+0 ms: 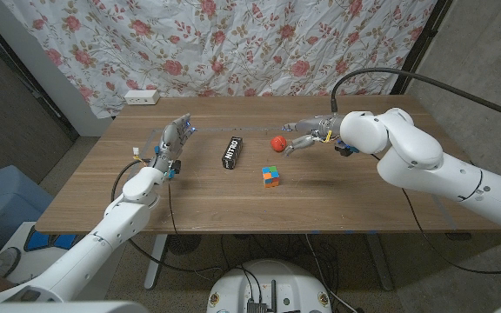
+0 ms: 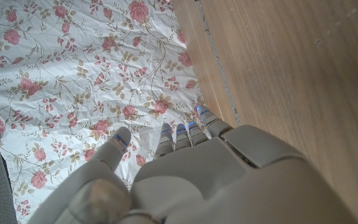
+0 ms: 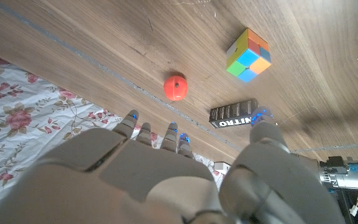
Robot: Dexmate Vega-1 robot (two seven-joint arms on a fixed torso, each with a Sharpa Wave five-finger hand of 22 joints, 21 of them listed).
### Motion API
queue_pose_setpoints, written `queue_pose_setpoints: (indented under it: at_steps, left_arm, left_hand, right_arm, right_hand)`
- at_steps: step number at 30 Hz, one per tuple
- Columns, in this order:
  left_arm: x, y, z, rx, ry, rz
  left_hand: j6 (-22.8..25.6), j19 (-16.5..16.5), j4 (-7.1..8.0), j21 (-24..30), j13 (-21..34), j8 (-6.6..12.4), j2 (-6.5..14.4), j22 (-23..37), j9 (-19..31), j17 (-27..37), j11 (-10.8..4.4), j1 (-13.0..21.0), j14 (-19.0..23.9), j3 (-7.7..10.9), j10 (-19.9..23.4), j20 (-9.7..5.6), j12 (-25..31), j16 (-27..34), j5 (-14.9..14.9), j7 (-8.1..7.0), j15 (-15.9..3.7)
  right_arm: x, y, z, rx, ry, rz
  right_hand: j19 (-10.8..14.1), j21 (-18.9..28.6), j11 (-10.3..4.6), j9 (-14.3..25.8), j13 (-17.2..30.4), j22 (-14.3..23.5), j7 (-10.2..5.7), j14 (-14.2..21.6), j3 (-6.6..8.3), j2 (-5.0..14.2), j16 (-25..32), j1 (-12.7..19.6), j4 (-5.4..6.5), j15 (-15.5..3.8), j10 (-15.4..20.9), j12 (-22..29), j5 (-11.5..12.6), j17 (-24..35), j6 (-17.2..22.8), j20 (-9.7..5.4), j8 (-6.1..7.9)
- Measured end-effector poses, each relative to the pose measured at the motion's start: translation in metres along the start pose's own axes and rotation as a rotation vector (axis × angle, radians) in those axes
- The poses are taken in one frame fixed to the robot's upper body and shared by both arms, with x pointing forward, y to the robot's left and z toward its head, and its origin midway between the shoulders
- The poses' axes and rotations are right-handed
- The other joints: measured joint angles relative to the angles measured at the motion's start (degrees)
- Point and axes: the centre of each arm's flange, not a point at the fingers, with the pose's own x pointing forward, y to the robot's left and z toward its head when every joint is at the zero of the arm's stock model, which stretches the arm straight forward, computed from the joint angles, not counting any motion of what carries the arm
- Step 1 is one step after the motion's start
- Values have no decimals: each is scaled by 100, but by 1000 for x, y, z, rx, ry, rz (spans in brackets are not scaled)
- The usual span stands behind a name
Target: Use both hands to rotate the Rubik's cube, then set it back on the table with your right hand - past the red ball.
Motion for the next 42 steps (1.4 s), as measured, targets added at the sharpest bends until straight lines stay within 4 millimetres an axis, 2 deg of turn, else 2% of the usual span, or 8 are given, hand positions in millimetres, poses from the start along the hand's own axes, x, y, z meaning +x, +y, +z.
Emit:
queue_pose_setpoints:
  at_steps: [2, 4, 10, 20, 28, 30, 37, 42]
  left_arm:
    - [0, 2, 1, 6, 1, -2]
    - [0, 3, 1, 9, 1, -5]
    - [2, 6, 1, 19, 5, -18]
    - [4, 14, 1, 30, 13, -22]
    - [4, 17, -1, 27, 16, -22]
    - [4, 18, -2, 25, 16, -20]
    - [3, 19, -3, 22, 12, -19]
    - [2, 20, -5, 17, 11, -18]
  left_hand:
    - [0, 0, 0, 0, 0, 0, 1, 0, 0, 0, 0, -1, 0, 0, 0, 0, 0, 0, 0, 0, 0]
    - [0, 0, 0, 0, 0, 0, 15, 0, 0, 0, 0, -15, 0, 0, 0, 0, 0, 0, 0, 0, 0]
    - [21, 0, 0, 0, 0, 0, 15, 0, 0, 0, 32, -15, 0, 0, 32, 0, 0, 0, 0, 21, 0]
    - [51, 0, 24, 0, 0, 0, 15, 0, 0, -1, -1, -15, 0, 24, 62, 0, 0, 0, 0, 51, 0]
    - [51, 0, 23, 0, 0, 0, 15, 0, 0, -1, 0, -15, 0, 23, 62, 0, 0, 0, 0, 51, 0]
    - [51, 0, 23, 0, 0, 0, 15, 0, 0, -1, 30, -15, 0, 23, 92, 0, 0, 0, 0, 51, 0]
    - [51, 0, 34, 0, 0, 0, 15, 0, 0, -1, 30, -15, 0, 34, 93, 0, 0, 0, 0, 51, 0]
    - [50, 12, 40, 0, 0, 0, 15, 0, 0, -1, 30, -15, 21, 40, 93, 12, 0, 0, 0, 51, 22]
  right_arm:
    - [1, 1, 3, -21, 10, 15]
    - [3, 0, 6, -29, 13, 23]
    - [9, 1, 16, -65, 28, 64]
    - [19, 3, 30, -125, 51, 123]
    - [25, 7, 43, -163, 65, 138]
    - [26, 8, 45, -167, 67, 140]
    - [32, 15, 57, -182, 68, 152]
    - [35, 18, 62, -192, 70, 155]
  right_hand:
    - [0, 0, 0, 0, 0, 0, -31, 10, 0, 0, 0, 0, 0, 10, 0, 0, 0, -8, -31, 0, 0]
    - [0, 0, 0, 0, 0, 0, 14, 7, 0, -1, 41, 1, 0, 12, 0, 0, 0, -8, -75, 0, 0]
    - [1, 0, 22, 0, -1, 0, 83, -1, 0, -145, 42, 141, 0, 123, -22, 0, 0, -8, -288, 0, -39]
    - [64, 26, 42, 23, -1, 0, 93, -12, 9, -251, 42, 157, 9, 174, -43, 0, 0, -34, -297, 63, -39]
    - [128, 90, 75, 27, 27, 0, 92, 19, 31, -250, 87, 159, 32, 204, -10, 0, 0, -34, -297, 81, -16]
    - [148, 90, 73, 27, 27, 0, 93, 20, 33, -319, 87, 230, 30, 204, -12, 23, 0, -34, -297, 102, 2]
    - [313, 91, 136, 27, 27, 0, 27, 115, 79, -278, 132, 362, 32, 173, 51, 64, 1, -61, -226, -22, 51]
    - [332, 91, 112, 26, 27, 0, 30, 165, 126, -257, 132, 407, 32, 141, 93, 65, 1, -61, -191, 0, 51]
